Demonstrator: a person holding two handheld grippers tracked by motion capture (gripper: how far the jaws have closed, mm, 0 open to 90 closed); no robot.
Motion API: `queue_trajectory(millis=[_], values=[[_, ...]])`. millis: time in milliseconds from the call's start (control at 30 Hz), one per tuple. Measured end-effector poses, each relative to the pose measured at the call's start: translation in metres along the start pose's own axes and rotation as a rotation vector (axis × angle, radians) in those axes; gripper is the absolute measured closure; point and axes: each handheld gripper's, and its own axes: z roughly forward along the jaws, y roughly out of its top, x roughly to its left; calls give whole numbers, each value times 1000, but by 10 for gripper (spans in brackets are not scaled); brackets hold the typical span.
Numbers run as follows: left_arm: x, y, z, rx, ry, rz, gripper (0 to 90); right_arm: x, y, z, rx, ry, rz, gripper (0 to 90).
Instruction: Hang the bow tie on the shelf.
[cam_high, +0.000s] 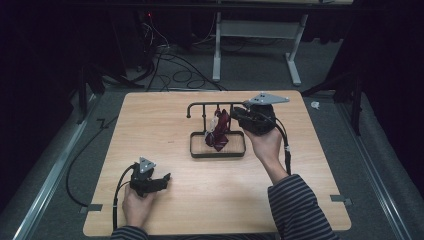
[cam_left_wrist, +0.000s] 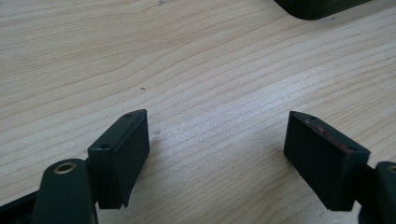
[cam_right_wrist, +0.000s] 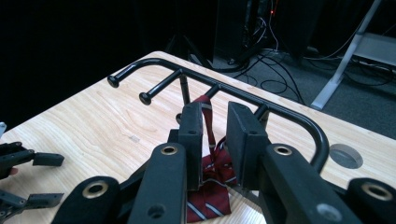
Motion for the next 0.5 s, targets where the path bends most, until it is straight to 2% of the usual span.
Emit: queue_trajectory(millis=[500], values=[[0,0,0,-2,1,-2,229,-13,-20,-19,0,-20,25,754]])
